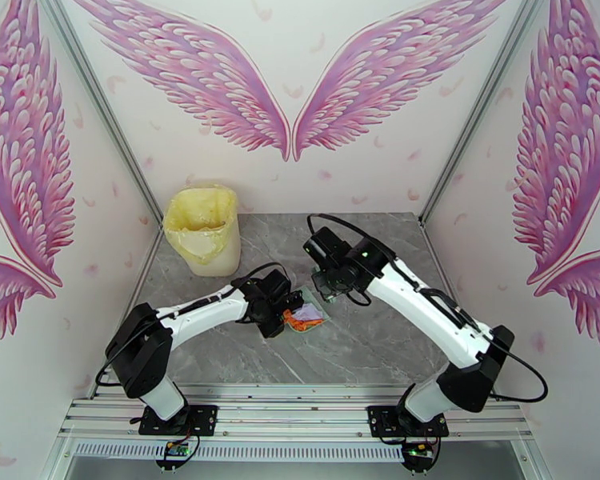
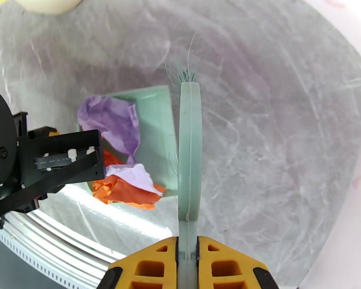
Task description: Sweep away the paper scraps from the table
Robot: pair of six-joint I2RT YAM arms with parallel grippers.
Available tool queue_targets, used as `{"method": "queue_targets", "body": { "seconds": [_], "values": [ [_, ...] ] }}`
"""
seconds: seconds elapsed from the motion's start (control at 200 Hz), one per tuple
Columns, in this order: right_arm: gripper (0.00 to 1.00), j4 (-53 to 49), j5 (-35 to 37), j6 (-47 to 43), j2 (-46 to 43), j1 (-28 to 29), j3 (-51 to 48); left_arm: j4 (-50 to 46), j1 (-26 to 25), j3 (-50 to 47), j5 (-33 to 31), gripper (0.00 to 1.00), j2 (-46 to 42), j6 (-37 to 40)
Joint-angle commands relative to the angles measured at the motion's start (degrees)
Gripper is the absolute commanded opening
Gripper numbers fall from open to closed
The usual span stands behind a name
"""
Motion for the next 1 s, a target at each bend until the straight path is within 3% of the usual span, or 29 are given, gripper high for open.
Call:
{"method": "queue_targets", "body": {
  "seconds": [0.0,0.23,0.46,0.615,0.995],
  "values": [
    [0.00,0.79,3.92,2.12,-4.39,-1.86,0.01,-0.70,0.77,0.21,0.64,0.00,-3.76,0.01],
    [0.00,4.84,1.42,2.96,-9.88,-5.36,-8.43,-10.21,4.29,7.15,-1.66,0.00,-6.84,2.36],
    [0.00,8.32,-0.85,2.81,-11.59,-5.52,-15.51,-21.62,11.95,22.10,-5.30,0.00,-8.50,6.26],
    [0.00,10.01,-1.79,2.18,-12.31,-5.58,-18.37,-30.39,17.33,34.05,-10.80,0.00,-6.47,8.55],
    [0.00,14.30,-6.04,0.20,-12.16,-5.80,-22.20,-40.10,29.69,54.22,-13.44,0.00,0.39,11.62]
  ]
}}
